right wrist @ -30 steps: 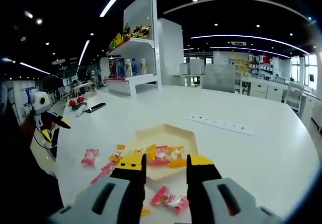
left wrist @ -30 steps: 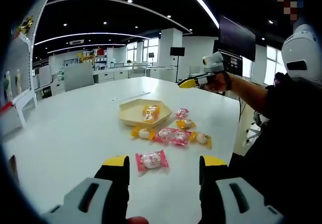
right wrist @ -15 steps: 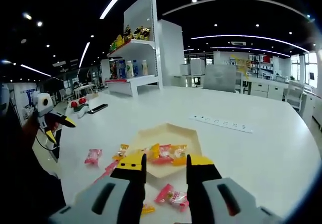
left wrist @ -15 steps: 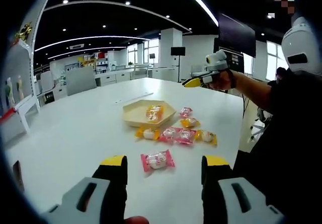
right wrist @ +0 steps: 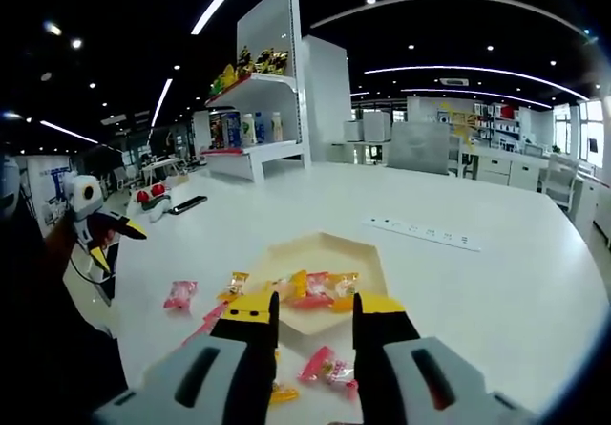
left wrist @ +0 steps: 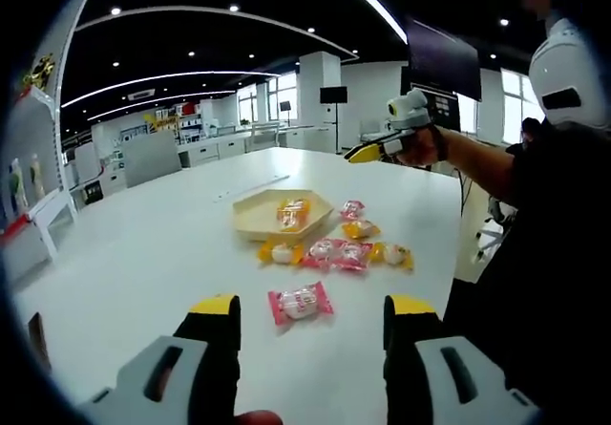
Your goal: Pick up the marshmallows scattered on the table and place them into the bowl on the table
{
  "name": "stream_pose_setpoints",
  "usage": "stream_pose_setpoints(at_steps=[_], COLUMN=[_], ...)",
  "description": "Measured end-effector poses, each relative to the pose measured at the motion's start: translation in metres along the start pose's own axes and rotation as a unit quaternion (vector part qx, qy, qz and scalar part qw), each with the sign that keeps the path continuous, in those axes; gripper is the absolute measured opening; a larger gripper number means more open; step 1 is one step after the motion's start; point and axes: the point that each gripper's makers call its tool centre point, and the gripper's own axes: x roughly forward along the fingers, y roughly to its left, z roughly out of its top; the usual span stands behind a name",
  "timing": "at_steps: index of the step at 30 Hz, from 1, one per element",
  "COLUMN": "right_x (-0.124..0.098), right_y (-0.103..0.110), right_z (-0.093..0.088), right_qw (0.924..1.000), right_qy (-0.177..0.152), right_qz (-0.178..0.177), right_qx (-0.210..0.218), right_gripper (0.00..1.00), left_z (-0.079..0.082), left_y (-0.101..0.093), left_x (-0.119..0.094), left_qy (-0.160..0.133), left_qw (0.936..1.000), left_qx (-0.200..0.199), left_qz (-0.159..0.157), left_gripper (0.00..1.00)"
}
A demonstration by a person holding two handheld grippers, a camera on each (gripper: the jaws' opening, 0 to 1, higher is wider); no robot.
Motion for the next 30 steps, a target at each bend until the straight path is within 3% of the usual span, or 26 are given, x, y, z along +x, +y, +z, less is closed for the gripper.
stream_pose_setpoints(at_steps=[8,30], right_x=[-0.008,-0.025], right_y=[0.002,0.009], right_z=[-0.002,-0.013], right_qw=[1.0000,1.0000], right_qy=[-0.002,-0.006], right_qz=[-0.002,-0.004], right_qx=[0.002,0.003], right_gripper=[0.31,0.31], left_z=[0.000,0.002], left_y=[0.002,0.009], left_x=[-0.001,0.001], left_qy=[-0.001,0.001], left_qw=[0.9998,0.9999], left_qx=[-0.017,-0.016], left_qz=[0.002,0.000], left_gripper=[0.61,0.58])
